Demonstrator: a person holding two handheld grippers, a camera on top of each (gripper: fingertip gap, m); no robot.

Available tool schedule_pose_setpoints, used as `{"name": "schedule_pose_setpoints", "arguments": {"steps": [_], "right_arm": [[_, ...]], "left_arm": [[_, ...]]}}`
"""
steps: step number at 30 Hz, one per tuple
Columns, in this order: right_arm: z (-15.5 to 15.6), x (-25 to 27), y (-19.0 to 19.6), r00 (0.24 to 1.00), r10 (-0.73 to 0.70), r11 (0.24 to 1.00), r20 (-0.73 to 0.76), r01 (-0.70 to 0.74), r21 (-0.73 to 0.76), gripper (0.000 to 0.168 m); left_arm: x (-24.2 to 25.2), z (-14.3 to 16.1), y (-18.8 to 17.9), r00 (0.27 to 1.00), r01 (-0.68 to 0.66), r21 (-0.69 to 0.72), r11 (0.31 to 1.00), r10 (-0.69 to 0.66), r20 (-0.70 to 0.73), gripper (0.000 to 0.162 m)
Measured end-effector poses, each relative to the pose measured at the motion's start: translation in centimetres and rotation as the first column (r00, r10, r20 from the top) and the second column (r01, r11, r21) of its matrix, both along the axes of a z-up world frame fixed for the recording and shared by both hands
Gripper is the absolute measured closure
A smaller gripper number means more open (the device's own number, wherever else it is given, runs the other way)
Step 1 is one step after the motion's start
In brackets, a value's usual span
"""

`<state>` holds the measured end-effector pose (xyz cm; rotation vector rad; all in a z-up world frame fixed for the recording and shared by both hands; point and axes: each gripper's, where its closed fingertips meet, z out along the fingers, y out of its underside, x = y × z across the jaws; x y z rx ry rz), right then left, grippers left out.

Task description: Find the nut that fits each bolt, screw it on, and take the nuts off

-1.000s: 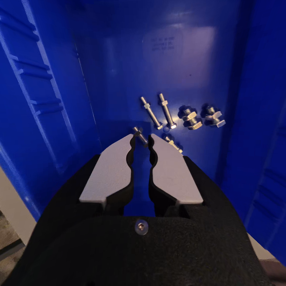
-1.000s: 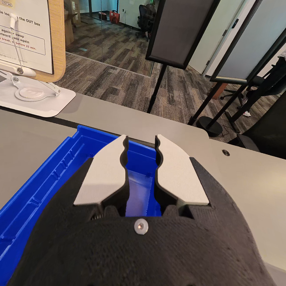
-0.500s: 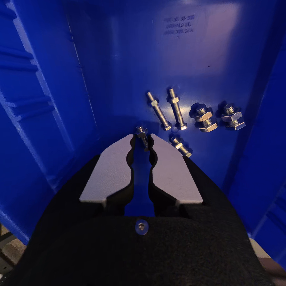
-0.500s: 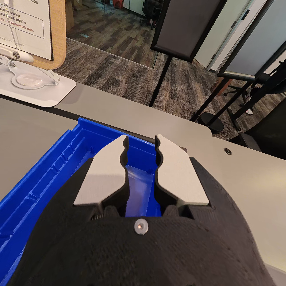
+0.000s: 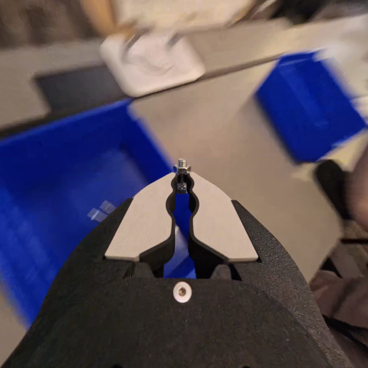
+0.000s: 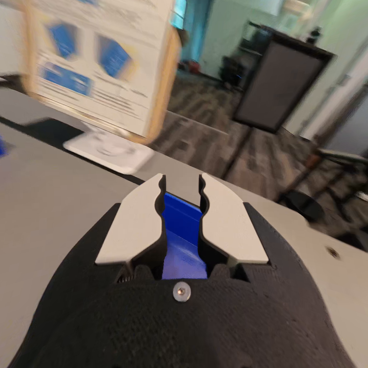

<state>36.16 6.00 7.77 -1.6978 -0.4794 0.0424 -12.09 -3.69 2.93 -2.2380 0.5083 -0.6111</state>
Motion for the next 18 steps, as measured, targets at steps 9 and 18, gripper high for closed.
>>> {"name": "schedule_pose_setpoints", "arguments": {"steps": [9, 18], "right_arm": [[7.0, -21.8, -16.0, 0.238, 0.848, 0.378, -0.473, -0.898, 0.225, 0.155], [4.8, -26.1, -18.7, 0.196, 0.878, 0.282, -0.436, -0.949, 0.142, 0.157]], "left_arm": [[19.1, 8.1, -7.0, 0.707, 0.469, 0.423, 0.775, -0.617, 0.347, 0.155], [22.6, 7.2, -9.0, 0.668, 0.533, 0.463, 0.709, -0.688, 0.285, 0.155]]}}
